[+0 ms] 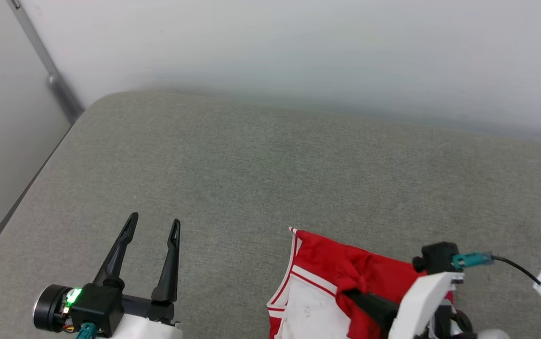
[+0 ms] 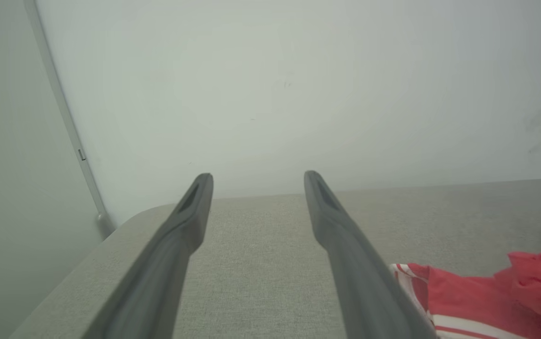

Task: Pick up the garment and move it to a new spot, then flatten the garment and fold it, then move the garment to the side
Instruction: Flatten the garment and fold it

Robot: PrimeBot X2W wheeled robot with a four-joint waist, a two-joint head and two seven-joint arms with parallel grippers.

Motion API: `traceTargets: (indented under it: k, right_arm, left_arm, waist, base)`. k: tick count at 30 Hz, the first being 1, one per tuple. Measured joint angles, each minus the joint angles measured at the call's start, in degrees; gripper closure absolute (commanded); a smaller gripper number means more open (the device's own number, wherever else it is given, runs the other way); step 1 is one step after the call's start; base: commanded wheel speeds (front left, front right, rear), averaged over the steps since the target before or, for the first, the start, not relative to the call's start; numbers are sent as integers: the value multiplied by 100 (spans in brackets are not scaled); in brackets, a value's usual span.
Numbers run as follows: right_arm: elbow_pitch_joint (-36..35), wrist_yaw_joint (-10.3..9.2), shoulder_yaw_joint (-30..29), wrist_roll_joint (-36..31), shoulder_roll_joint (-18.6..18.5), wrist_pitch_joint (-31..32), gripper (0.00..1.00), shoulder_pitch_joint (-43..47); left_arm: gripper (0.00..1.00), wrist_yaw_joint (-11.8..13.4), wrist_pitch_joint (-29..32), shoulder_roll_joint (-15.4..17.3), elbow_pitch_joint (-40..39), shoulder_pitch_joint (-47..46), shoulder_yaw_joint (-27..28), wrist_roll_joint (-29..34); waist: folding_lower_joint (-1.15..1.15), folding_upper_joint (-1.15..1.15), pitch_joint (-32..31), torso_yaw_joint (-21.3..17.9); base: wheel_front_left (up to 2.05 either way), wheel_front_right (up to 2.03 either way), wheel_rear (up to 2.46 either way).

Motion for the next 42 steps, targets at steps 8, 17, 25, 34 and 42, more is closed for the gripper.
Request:
traceTargets:
  k: [8, 17, 25, 34, 42]
  right_arm:
    - [1160, 0, 608, 229, 3, -556, 100, -816]
    - [2158, 0, 1199, 114, 4, -965, 0, -1249]
    - [2171, 0, 1671, 57, 10, -1156, 0, -1368]
    - [1806, 0, 1674, -730, -71, -1358, 0, -1769]
    - [1053, 1, 1024, -2312, -1165, -2543, 0, -2165]
  left_arm:
    - [0, -13, 0, 11, 46, -96, -71, -24]
    - [0, -27, 0, 22, 118, -148, -93, -42]
    - [0, -33, 0, 46, 181, -149, -37, -79]
    - [0, -34, 0, 27, 254, -147, 54, -66]
    - [0, -34, -1, -71, 250, -151, 158, -243]
  waist:
    - [0, 0, 111, 201]
    - [0, 0, 194, 422]
    - [0, 0, 151, 397]
    - [0, 0, 27, 138]
    - [0, 0, -56, -190]
  base:
    - [0, 0, 0]
    - [0, 0, 0]
    - [0, 0, 0]
    - [0, 0, 0]
    - [0, 0, 0]
